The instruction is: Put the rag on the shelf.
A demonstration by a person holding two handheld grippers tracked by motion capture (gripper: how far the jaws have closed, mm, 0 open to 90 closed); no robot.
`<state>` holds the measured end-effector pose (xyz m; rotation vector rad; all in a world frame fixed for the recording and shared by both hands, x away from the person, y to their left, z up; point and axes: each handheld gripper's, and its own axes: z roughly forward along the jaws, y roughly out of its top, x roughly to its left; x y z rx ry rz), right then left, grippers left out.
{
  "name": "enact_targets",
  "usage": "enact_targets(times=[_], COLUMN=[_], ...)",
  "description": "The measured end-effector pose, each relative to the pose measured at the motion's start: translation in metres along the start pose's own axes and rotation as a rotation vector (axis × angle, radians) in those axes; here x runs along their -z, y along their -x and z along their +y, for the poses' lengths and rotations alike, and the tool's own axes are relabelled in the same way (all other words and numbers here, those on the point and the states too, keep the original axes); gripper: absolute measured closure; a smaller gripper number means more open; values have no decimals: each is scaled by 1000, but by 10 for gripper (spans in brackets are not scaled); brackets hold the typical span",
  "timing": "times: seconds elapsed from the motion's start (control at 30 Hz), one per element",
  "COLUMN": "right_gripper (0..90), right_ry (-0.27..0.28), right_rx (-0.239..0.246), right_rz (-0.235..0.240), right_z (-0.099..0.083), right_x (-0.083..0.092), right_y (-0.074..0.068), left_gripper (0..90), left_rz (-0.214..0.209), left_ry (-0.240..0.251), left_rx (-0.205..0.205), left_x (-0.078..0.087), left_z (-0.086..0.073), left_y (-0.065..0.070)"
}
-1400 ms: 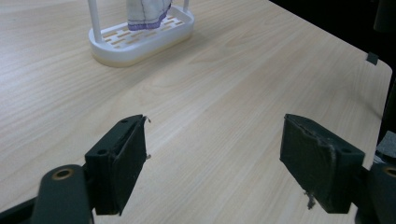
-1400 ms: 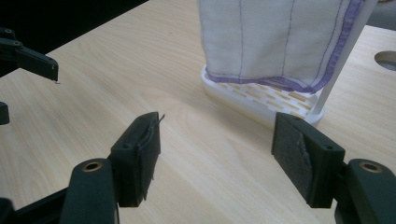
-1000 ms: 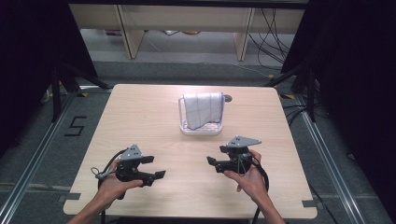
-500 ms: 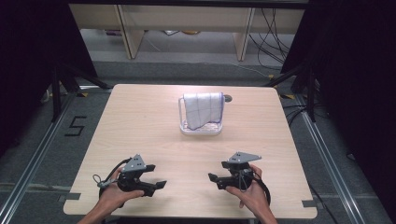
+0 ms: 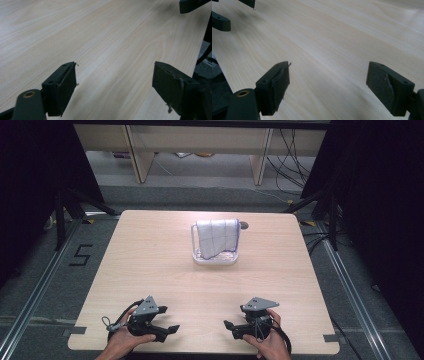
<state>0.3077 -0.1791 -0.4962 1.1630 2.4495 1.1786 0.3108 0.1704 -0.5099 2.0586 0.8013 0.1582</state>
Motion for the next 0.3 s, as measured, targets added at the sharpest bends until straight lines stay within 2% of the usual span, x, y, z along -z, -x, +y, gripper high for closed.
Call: enact_targets(times=[0.1, 0.2, 0.23, 0.27, 0.3], right_gripper=[200, 200, 203, 203, 203], right_ry=[-2, -8, 0, 0, 0], right_rx=[4, 7, 19, 23, 23], right_rz=[12, -9, -11, -11, -11], right_z=[0, 0, 0, 0, 0], right_x=[-2, -1, -2, -3, -3], right_y=[0, -2, -1, 0, 0], left_gripper=[178, 178, 178, 178, 178], left_rz=[-5, -3, -3, -10, -10], left_ry=[-1, -10, -1, 6, 6], left_rx=[-4, -11, -8, 16, 16], left_x=[-2, -1, -2, -2, -2], left_z=[-1, -1, -1, -1, -1], left_y=[-1, -1, -1, -3, -3])
